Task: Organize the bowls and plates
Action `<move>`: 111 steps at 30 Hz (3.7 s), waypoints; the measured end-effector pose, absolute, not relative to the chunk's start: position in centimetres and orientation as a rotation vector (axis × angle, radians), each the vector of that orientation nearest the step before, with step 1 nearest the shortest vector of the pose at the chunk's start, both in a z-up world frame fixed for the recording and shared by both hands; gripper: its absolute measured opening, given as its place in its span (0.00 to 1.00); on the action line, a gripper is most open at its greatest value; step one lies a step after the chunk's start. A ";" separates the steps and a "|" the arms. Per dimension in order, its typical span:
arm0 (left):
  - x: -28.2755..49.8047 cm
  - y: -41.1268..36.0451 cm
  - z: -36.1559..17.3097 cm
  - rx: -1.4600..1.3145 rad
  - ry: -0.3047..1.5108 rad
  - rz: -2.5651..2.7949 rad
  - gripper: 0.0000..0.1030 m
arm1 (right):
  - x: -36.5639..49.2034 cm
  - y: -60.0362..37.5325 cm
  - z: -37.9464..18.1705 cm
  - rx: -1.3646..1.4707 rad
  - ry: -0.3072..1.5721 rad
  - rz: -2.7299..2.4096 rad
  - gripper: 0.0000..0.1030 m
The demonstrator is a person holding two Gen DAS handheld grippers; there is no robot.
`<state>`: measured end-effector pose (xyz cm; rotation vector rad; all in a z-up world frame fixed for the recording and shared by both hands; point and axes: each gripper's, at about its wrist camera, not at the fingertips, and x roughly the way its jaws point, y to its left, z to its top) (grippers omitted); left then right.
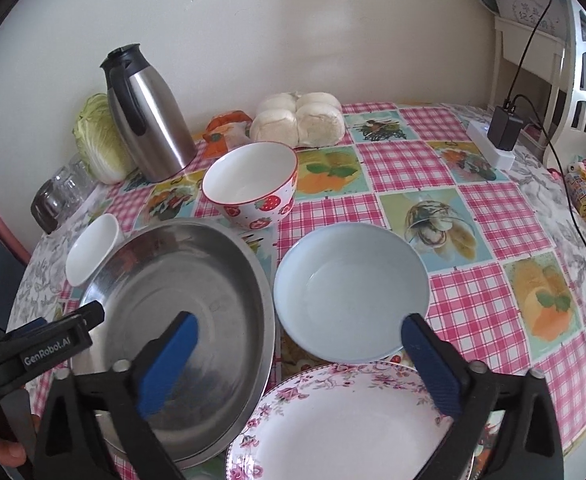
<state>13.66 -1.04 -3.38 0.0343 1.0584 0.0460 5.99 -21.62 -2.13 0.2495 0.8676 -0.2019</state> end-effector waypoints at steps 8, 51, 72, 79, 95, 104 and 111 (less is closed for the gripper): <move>13.1 -1.8 -2.6 -0.008 1.035 -0.003 1.00 | 5.4 -22.3 -1.5 0.230 0.842 -0.218 1.00; 5.0 -12.6 -1.8 -0.033 1.199 -0.578 1.00 | -1.5 -34.4 -9.8 0.641 1.209 -0.211 0.26; 4.0 -17.3 -4.8 0.020 1.342 -0.682 0.71 | -3.6 -38.4 -9.2 0.749 1.091 -0.304 0.18; 4.1 -17.6 -6.5 0.040 1.394 -0.641 0.70 | -3.7 -39.0 -9.2 0.750 1.080 -0.305 0.18; 5.3 -16.4 -8.7 -0.055 1.456 -0.547 0.49 | -4.0 -39.5 -10.0 0.800 1.062 -0.265 0.19; 4.9 -17.0 -10.4 0.000 1.491 -0.530 0.44 | -4.6 -40.0 -11.1 0.843 1.050 -0.191 0.20; 5.0 -17.1 -10.3 0.014 1.479 -0.527 0.40 | -5.2 -39.9 -11.3 0.844 1.039 -0.167 0.17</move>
